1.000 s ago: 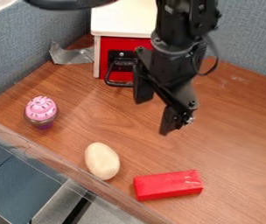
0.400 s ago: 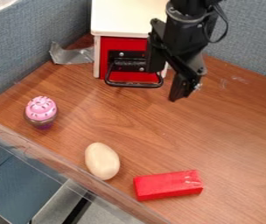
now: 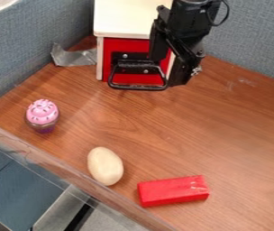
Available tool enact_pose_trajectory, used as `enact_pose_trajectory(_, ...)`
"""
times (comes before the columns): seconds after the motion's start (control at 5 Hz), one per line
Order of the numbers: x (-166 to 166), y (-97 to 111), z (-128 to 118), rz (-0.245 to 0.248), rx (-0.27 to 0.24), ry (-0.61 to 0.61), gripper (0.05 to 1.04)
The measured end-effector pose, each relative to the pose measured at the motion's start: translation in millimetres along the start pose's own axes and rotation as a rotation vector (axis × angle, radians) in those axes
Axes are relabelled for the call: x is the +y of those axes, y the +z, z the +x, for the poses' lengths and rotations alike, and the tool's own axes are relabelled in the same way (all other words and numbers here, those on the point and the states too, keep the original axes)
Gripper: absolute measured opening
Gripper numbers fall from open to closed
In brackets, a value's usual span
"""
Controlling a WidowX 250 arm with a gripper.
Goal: Opened the drawer
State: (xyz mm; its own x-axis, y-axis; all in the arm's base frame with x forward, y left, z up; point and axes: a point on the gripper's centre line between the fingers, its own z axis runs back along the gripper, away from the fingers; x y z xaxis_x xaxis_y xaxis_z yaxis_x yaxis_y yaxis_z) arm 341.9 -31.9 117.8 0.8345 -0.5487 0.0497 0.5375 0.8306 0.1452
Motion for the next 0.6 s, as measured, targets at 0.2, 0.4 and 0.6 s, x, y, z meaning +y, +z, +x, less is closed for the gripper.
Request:
enact_pose_trajectory(0.2, 18, -6, -4, -0.007, 0.045, 0.012, 0.999)
enact_pose_trajectory(0.4, 32, -17, -13, -0.028, 0.108, 0.022, 0.999)
enact_pose_trajectory(0.6, 44, -27, -21, -0.020, 0.114, 0.016, 0.999)
